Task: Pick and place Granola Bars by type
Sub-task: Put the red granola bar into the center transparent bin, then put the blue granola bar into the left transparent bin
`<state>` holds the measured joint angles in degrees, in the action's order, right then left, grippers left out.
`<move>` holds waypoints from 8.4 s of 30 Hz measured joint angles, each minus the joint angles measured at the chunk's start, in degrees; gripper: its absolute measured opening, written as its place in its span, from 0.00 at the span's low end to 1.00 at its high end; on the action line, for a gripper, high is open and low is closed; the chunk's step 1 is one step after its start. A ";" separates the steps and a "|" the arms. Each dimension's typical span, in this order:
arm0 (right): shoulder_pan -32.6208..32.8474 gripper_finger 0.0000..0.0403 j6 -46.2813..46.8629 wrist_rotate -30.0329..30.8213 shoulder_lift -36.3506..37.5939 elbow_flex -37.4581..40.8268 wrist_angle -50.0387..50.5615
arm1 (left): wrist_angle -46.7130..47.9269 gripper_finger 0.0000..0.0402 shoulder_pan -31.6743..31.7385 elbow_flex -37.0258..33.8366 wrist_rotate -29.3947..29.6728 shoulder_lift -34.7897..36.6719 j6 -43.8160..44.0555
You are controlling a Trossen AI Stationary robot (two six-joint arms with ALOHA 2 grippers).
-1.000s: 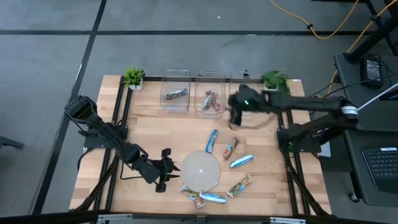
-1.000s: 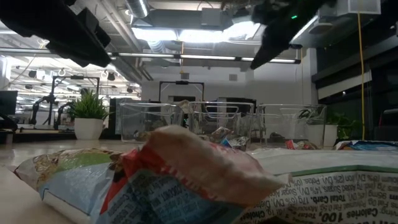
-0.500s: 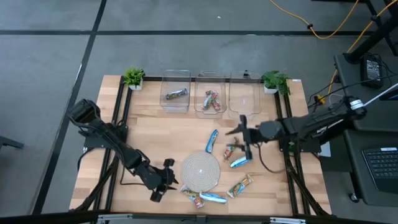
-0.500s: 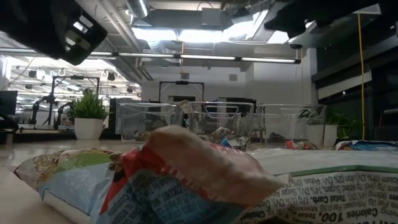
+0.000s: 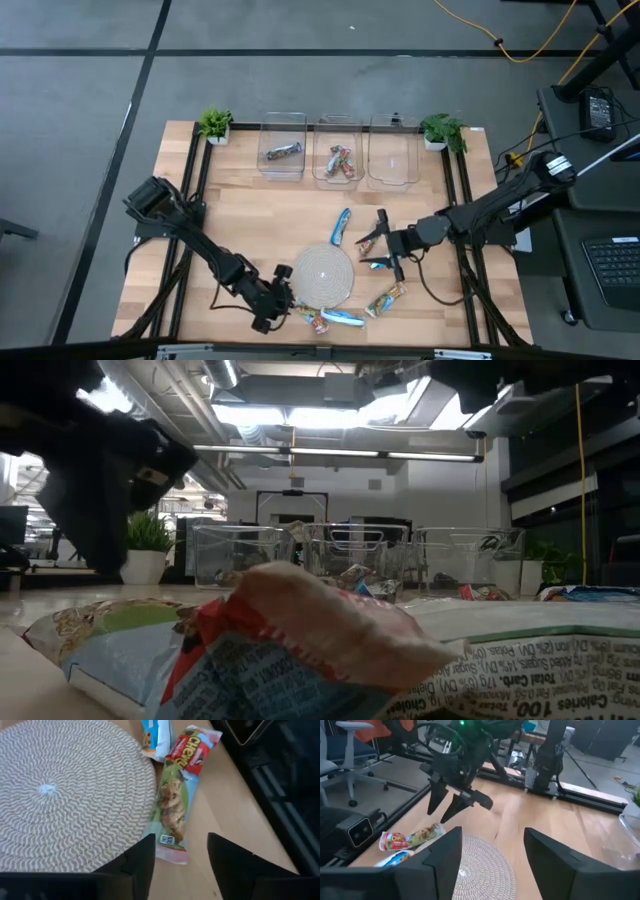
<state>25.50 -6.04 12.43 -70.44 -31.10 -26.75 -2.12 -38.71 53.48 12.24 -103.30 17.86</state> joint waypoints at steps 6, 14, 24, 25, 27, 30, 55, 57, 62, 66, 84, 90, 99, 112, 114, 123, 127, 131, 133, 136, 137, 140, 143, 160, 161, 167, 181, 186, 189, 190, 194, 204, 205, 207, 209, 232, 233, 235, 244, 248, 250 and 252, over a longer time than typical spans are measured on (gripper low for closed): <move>0.00 0.54 0.00 0.04 -1.45 -0.01 -1.42 | 1.22 0.58 0.87 -0.01 1.77 -0.05 -0.97; -0.02 0.54 -0.26 0.09 -1.45 -0.01 -1.84 | -0.01 0.66 0.90 -0.01 1.76 -0.05 -1.09; -0.02 0.54 -0.39 0.09 -1.45 -0.01 -1.83 | -5.59 0.66 0.80 -0.01 2.46 -4.88 -0.58; -0.02 0.54 -0.42 0.09 -1.45 -0.01 -1.81 | -5.98 0.66 0.80 -0.01 2.62 -5.16 -0.60; -0.02 0.54 -0.42 0.09 -1.45 -0.01 -1.79 | -7.47 0.66 0.80 -0.01 2.72 -5.61 -0.63; -0.03 0.54 -0.44 0.09 -1.45 -0.01 -1.77 | -7.37 0.66 0.78 -0.01 3.85 -5.62 -0.62; -0.03 0.54 -0.44 0.06 -1.45 -0.03 -1.18 | -6.98 0.17 -0.69 -0.03 2.58 -5.00 -1.70; -0.02 0.54 -0.44 0.07 -1.45 -0.03 -1.19 | -6.74 0.16 -0.69 0.01 2.58 -4.19 -2.10; -0.04 0.54 -0.44 0.04 -1.45 -0.03 -1.20 | -6.35 0.16 -0.69 1.38 3.04 -1.09 -5.15; -0.04 0.54 -0.35 0.04 -1.45 -0.03 -1.20 | -4.12 0.16 -0.69 2.20 6.27 1.72 -7.80; -0.04 0.54 -0.33 0.04 -1.43 -0.05 -0.87 | 6.73 0.16 2.99 5.06 21.02 4.10 -9.19; -0.04 0.54 -0.39 0.04 -1.43 -0.05 -0.84 | 14.59 0.16 7.18 9.48 22.77 4.13 -9.14; -0.04 0.54 -0.44 0.02 -1.43 -0.05 -0.74 | 17.74 0.16 12.21 9.80 22.62 4.57 -10.91; -0.04 0.54 -0.46 0.04 -1.56 -0.05 -0.67 | 19.17 0.16 22.07 9.80 23.17 14.38 -14.11; -0.04 0.54 -0.48 0.03 -1.93 -0.05 -0.65 | 18.85 0.16 23.67 9.80 22.86 15.86 -16.55; -1.42 0.54 -0.43 0.05 -4.04 -0.05 -0.86 | 17.23 0.16 34.70 12.42 18.74 21.68 -22.99; -1.40 0.54 -0.46 0.02 -4.36 -0.06 -0.93 | 17.30 0.16 37.90 13.96 14.48 21.83 -26.03; -1.40 0.54 -0.50 0.02 -4.36 -0.05 -1.02 | 17.16 0.16 41.17 15.00 14.55 21.51 -26.11; -1.40 0.54 -0.64 0.02 -4.36 -0.05 -1.20 | 17.10 0.16 42.15 14.98 14.54 21.48 -25.45; -1.40 0.54 -0.68 0.02 -4.36 -0.05 -1.35 | 16.94 0.16 43.27 14.98 13.63 21.48 -24.84; -1.40 0.54 -0.73 0.02 -4.36 -0.05 -1.35 | 16.84 0.16 43.77 14.98 13.08 21.48 -24.81; -1.40 0.54 -1.84 0.02 -4.36 -0.05 -1.70 | 15.16 0.16 46.16 14.98 11.11 21.42 -24.67; -1.40 0.54 -1.97 0.02 -4.36 -0.05 -2.53 | 12.93 0.16 49.24 14.98 7.05 20.35 -23.99; -1.40 0.54 -6.04 0.02 -4.36 -0.05 -3.49 | 30.31 0.16 58.60 32.70 -6.94 12.92 -18.59; -1.40 0.54 -6.15 0.02 -4.36 -0.05 -3.49 | 31.11 0.16 58.83 34.44 -7.41 12.27 -18.57; -1.40 0.54 -6.24 0.02 -4.36 -0.05 -3.49 | 41.12 0.16 60.54 44.98 -9.32 6.76 -17.57; -1.40 0.54 -6.45 0.02 -4.36 -0.05 -2.55 | 44.37 0.16 64.07 49.69 -13.55 -6.00 -18.66; -1.40 0.54 -6.45 0.02 -4.36 -0.05 -2.04 | 44.53 0.16 64.58 49.69 -13.52 -7.73 -19.81; -1.40 0.54 -6.45 0.02 -4.36 -0.05 -1.97 | 44.12 0.16 64.73 49.71 -13.52 -8.64 -20.56; -1.40 0.54 -6.45 0.02 -4.36 -0.05 -1.95 | 44.46 0.16 64.77 49.69 -13.52 -9.04 -20.64; -1.40 0.54 -6.43 0.02 -4.36 -0.05 -1.68 | 44.46 0.16 65.80 49.69 -13.46 -10.93 -21.18; -1.40 0.54 -6.25 0.02 -4.38 -0.03 -1.57 | 43.48 0.16 69.28 49.65 -13.34 -15.43 -21.20; -1.40 0.54 -6.25 0.02 -4.38 -0.03 -1.57 | 43.31 0.16 69.65 49.65 -13.26 -15.84 -21.21; -1.40 0.54 -6.25 0.02 -4.38 -0.03 -1.59 | 42.90 0.16 70.38 49.63 -13.25 -16.36 -21.22; -1.40 0.54 -6.25 0.02 -4.38 -0.03 -1.61 | 42.07 0.16 70.88 49.63 -13.26 -16.84 -21.44; -1.38 0.54 -6.45 0.00 -4.40 -0.01 -0.92 | 39.93 0.17 73.10 49.58 -14.85 -20.48 -21.05; -1.39 0.54 -6.44 0.01 -4.40 -0.01 -0.89 | 39.94 0.17 73.10 49.58 -14.85 -20.48 -21.04; -1.40 0.54 -6.45 0.00 -4.40 -0.01 -0.91 | 39.96 0.18 73.10 49.58 -14.85 -20.48 -20.82; -1.40 0.54 -6.45 0.00 -4.40 -0.01 -0.87 | 40.02 0.24 73.10 49.58 -14.85 -20.48 -20.73; -1.40 0.54 -6.43 0.00 -4.40 -0.01 -0.85 | 41.07 0.26 72.82 49.58 -14.85 -20.03 -21.88; -1.38 0.54 -6.44 0.00 -4.40 -0.01 -0.83 | 42.10 0.27 72.59 49.58 -14.94 -19.02 -22.06; -1.40 0.54 -6.45 0.00 -4.40 -0.01 -0.62 | 43.16 0.27 72.31 49.59 -14.95 -17.63 -22.07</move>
<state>24.10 -12.49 12.43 -74.85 -31.11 -27.37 41.04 33.60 103.08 -2.71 -120.93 -4.21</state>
